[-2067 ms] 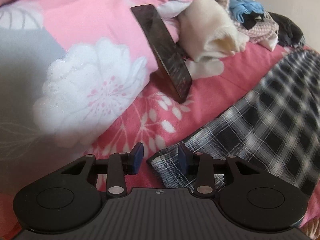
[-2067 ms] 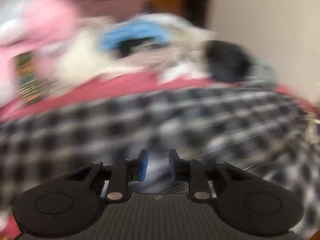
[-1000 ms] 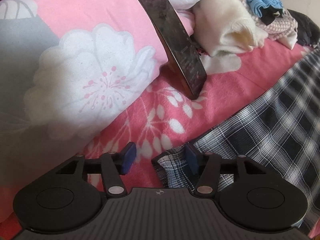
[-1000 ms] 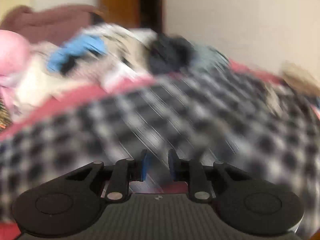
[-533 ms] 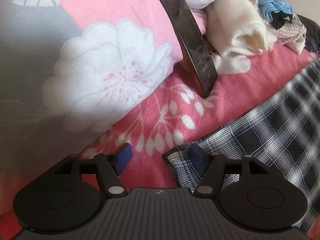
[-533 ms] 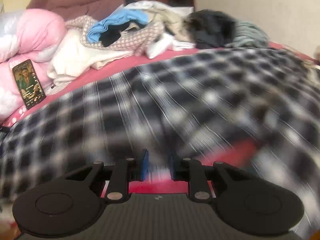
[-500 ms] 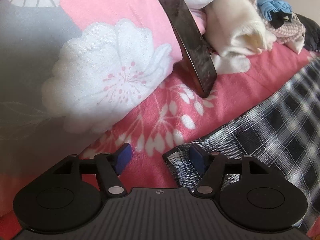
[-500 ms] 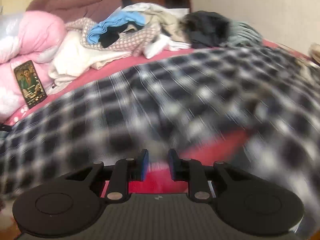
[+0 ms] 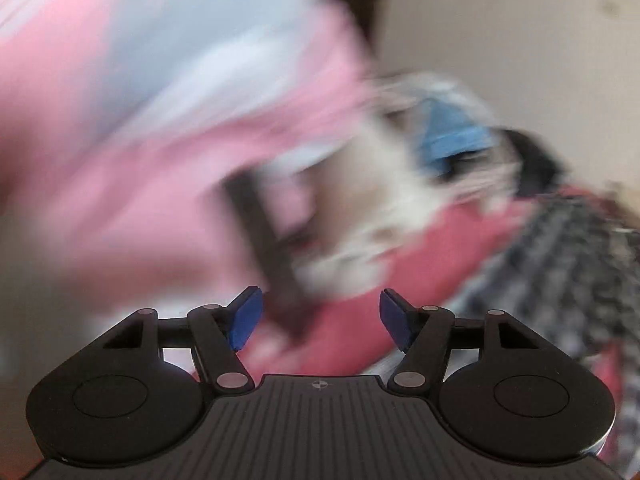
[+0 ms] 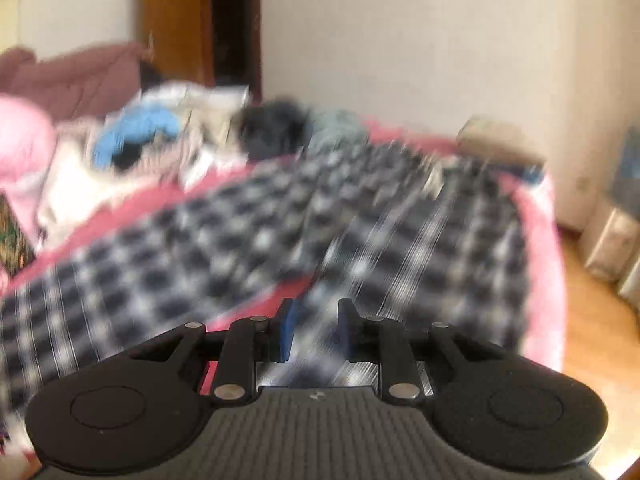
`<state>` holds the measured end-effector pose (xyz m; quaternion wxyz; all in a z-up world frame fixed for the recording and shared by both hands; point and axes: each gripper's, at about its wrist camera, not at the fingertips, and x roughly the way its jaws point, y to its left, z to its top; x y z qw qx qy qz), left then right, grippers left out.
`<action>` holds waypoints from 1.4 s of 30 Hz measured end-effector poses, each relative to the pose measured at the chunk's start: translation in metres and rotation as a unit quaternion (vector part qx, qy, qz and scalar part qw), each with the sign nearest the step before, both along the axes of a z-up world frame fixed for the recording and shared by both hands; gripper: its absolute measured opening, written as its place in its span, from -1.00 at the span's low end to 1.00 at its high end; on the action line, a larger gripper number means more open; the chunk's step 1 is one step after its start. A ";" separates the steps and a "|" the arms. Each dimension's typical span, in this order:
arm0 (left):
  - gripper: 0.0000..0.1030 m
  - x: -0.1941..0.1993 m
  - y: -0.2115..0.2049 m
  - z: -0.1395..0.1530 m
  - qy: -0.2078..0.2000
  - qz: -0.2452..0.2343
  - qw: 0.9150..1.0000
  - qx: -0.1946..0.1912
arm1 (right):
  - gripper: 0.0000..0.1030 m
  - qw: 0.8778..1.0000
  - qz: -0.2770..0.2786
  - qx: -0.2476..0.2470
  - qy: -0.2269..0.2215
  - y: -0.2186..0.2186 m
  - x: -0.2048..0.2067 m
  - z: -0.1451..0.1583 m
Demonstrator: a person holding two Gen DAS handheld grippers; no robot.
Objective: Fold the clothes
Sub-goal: 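Open both grippers, release the pants and lift the tools away, then move both open grippers toward the next plaid pants on the bedspread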
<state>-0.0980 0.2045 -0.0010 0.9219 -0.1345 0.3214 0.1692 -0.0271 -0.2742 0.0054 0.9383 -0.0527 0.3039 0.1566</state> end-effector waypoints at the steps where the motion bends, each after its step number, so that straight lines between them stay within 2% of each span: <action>1: 0.26 0.021 -0.012 0.014 -0.011 -0.033 0.999 -0.003 | -0.51 1.000 -0.006 0.005 -0.013 -0.002 -0.002 0.013; 3: 0.26 0.066 -0.041 0.044 -0.034 -0.112 0.993 -0.010 | -0.45 0.999 -0.020 0.012 -0.038 -0.008 -0.011 0.036; 5: 0.26 0.110 -0.078 0.075 -0.064 -0.184 0.981 -0.010 | -0.40 0.997 -0.037 0.015 -0.059 -0.017 -0.023 0.052; 8: 0.27 0.170 -0.142 0.109 -0.065 -0.291 0.955 0.007 | -0.37 0.995 -0.062 0.015 -0.075 -0.032 -0.048 0.064; 10: 0.27 0.198 -0.188 0.120 -0.041 -0.361 0.931 0.022 | -0.36 0.993 -0.083 0.011 -0.078 -0.041 -0.068 0.066; 11: 0.27 0.207 -0.210 0.124 -0.036 -0.380 0.924 0.035 | -0.36 0.992 -0.094 0.009 -0.077 -0.046 -0.078 0.066; 14: 0.27 0.211 -0.263 0.139 -0.041 -0.429 0.900 0.063 | -0.36 0.989 -0.129 0.002 -0.071 -0.061 -0.104 0.065; 17: 0.27 0.194 -0.301 0.169 -0.064 -0.478 0.874 0.059 | -0.35 0.984 -0.165 -0.012 -0.072 -0.073 -0.128 0.065; 19: 0.27 0.180 -0.321 0.197 -0.083 -0.502 0.860 0.043 | -0.33 0.980 -0.187 -0.011 -0.075 -0.082 -0.134 0.070; 22: 0.27 0.152 -0.339 0.249 -0.113 -0.520 0.845 0.052 | -0.32 0.974 -0.212 -0.008 -0.085 -0.093 -0.139 0.083; 24: 0.27 0.133 -0.341 0.286 -0.136 -0.514 0.844 0.071 | -0.27 0.972 -0.209 -0.007 -0.111 -0.094 -0.142 0.097; 25: 0.27 0.124 -0.338 0.306 -0.147 -0.505 0.847 0.078 | -0.21 0.971 -0.205 -0.002 -0.125 -0.093 -0.144 0.105; 27: 0.27 0.111 -0.326 0.345 -0.166 -0.473 0.860 0.098 | -0.09 0.968 -0.197 0.005 -0.155 -0.090 -0.150 0.123; 30: 0.27 0.091 -0.293 0.409 -0.210 -0.388 0.884 0.153 | -0.08 0.965 -0.172 0.014 -0.197 -0.086 -0.154 0.151; 32: 0.27 0.076 -0.265 0.454 -0.241 -0.320 0.895 0.197 | -0.05 0.962 -0.155 0.019 -0.224 -0.083 -0.155 0.169; 33: 0.27 0.067 -0.250 0.477 -0.256 -0.285 0.898 0.219 | -0.03 0.960 -0.148 0.023 -0.235 -0.082 -0.156 0.176; 35: 0.27 0.049 -0.221 0.520 -0.286 -0.207 0.897 0.265 | 0.05 0.957 -0.134 0.035 -0.256 -0.078 -0.153 0.188; 37: 0.33 0.027 -0.190 0.561 -0.308 -0.126 0.892 0.306 | 0.15 0.953 -0.119 0.046 -0.273 -0.073 -0.150 0.198; 39: 0.43 0.003 -0.163 0.591 -0.302 -0.069 0.888 0.341 | 0.24 0.951 -0.104 0.054 -0.286 -0.067 -0.144 0.205; 40: 0.60 -0.010 -0.150 0.603 -0.296 -0.042 0.885 0.357 | 0.26 0.952 -0.098 0.058 -0.284 -0.063 -0.140 0.207; 42: 0.67 -0.031 -0.129 0.612 -0.272 -0.007 0.884 0.380 | 0.28 0.954 -0.084 0.066 -0.281 -0.056 -0.131 0.210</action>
